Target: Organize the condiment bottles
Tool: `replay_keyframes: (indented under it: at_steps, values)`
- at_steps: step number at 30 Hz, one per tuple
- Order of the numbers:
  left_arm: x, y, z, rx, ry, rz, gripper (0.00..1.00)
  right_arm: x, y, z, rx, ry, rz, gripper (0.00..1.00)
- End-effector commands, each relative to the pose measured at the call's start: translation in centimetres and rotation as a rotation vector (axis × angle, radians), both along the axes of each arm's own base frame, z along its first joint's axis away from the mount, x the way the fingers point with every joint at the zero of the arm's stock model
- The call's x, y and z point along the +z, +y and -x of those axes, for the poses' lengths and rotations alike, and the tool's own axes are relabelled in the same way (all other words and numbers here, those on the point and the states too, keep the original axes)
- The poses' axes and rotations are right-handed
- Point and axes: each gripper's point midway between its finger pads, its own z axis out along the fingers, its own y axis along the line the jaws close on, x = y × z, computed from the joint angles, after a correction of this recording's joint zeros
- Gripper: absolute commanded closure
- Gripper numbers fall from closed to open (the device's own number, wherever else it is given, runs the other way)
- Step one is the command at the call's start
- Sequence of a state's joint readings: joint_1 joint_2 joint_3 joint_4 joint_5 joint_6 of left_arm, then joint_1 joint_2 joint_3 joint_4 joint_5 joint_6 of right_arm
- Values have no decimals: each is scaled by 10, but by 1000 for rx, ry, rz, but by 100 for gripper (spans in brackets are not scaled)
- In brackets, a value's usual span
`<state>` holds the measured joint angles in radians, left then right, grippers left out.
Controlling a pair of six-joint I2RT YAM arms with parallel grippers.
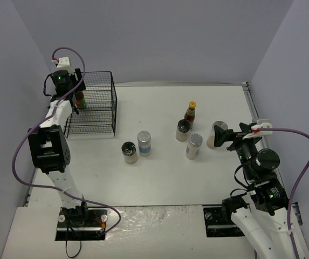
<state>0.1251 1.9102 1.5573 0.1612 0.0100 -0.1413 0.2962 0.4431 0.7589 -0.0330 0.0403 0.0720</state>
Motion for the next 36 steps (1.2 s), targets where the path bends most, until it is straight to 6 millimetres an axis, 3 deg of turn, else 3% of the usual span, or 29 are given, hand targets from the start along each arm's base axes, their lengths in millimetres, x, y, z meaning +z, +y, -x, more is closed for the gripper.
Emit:
replay_keyframes:
  at_steps: [1,5,9,11,13,16,17,19,21,24,27,30,31,33,36]
  values:
    - [81,-4,-2,-18,-172,-35,19,17,9,-5,32,-53,-44,0]
    - [96,-4,15,4,-164,-16,7,20,11,-6,40,-52,-48,0]
    - [111,-8,37,24,-139,7,3,16,14,-13,40,-14,-53,0]
    - [120,-19,53,18,-109,11,3,15,23,-20,76,24,-59,0]
    - [143,-31,78,18,-110,1,3,17,33,-29,106,63,-79,0]
    - [145,-52,107,-17,-57,5,3,7,50,-54,139,174,-94,0]
    - [152,-74,123,-63,-52,27,3,1,53,-61,139,209,-92,0]
    - [143,-95,143,-127,-13,54,3,-19,59,-85,117,293,-95,0]
    - [146,-114,167,-184,-10,74,3,-20,61,-100,93,303,-106,0]
    - [121,-129,200,-253,36,87,3,-41,65,-135,52,327,-72,0]
    - [101,-130,219,-269,78,84,3,-59,68,-156,35,351,-38,0]
    - [66,-125,247,-266,129,72,3,-74,67,-183,-6,340,-1,2]
    - [67,-126,252,-277,110,72,3,-79,68,-191,-7,340,4,6]
    - [46,-127,258,-284,122,73,3,-91,72,-201,-3,350,24,14]
    - [35,-122,268,-266,114,70,3,-105,77,-214,12,351,39,21]
